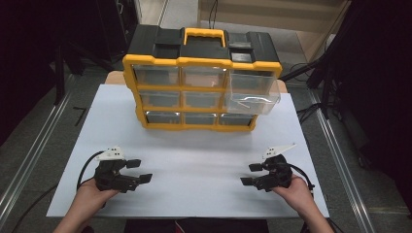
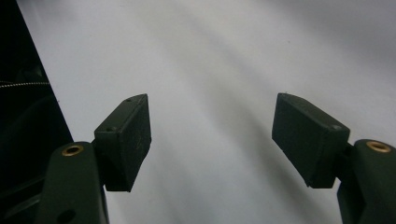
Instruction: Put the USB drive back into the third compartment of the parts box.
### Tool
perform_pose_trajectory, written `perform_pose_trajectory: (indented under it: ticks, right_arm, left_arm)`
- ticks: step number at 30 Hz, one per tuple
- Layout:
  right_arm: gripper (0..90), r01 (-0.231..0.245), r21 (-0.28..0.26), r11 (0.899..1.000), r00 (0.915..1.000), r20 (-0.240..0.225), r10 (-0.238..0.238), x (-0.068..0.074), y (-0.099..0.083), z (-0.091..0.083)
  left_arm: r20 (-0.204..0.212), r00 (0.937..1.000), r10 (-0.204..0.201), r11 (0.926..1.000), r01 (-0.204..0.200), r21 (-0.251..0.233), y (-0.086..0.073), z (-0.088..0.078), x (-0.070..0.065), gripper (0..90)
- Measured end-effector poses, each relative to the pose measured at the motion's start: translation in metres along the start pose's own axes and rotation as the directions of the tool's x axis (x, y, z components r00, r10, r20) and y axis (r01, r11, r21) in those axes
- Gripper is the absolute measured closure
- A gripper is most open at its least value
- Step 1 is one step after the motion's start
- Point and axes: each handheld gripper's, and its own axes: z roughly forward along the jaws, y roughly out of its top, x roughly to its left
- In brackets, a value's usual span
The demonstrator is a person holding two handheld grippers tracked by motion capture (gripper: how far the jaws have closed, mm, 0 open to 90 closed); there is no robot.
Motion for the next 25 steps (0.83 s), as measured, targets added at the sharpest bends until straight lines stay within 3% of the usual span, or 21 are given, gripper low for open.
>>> perform_pose_trajectory:
  ticks: [9,25]
  right_arm:
    - [26.6,-0.004,0.007,1.000,0.9999,0.016,0.004,-0.0059,-0.0016,-0.0001]
    - [26.0,0.004,0.005,1.000,0.9998,0.020,-0.004,-0.0040,-0.0009,0.0010]
  left_arm:
    - [0.004,1.0000,0.005,1.0000,-0.005,0.005,0.0005,0.0007,-0.0005,24.9]
    - [-0.001,1.0000,0.004,0.9999,-0.004,0.009,0.0005,0.0020,0.0003,24.9]
